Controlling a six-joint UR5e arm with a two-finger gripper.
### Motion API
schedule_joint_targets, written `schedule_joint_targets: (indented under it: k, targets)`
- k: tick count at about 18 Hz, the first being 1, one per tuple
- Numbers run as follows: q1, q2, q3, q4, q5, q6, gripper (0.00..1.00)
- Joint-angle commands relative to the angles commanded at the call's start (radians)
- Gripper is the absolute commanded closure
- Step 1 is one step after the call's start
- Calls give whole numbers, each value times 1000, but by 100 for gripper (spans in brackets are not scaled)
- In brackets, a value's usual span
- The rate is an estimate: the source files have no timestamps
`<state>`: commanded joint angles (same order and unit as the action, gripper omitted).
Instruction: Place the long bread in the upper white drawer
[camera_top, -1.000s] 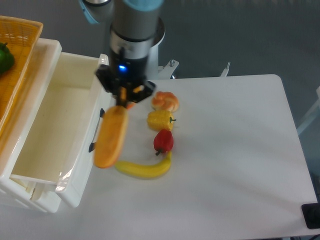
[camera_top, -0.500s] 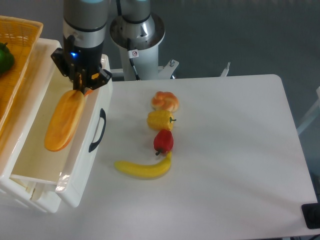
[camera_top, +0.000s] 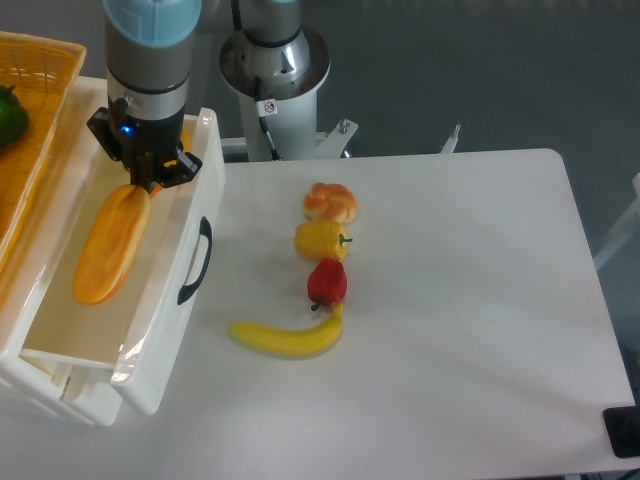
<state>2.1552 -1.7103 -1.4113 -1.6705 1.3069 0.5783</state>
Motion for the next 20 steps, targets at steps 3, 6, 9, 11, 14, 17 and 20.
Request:
schedule_joint_targets:
  k: [3,6,9,11,14,17,20]
  targets:
    - [-2,-9,-2,3,2,9,30]
    - [-2,-11,-2,32,3,9,0]
    - [-2,-9,-2,35,2,8,0]
    - [-2,-9,0,35,0,9,0]
    - [0,-5,8,37,-2,9,0]
    - [34,-2,8,90,6,44,0]
    - [130,6,3,167,5,84,0]
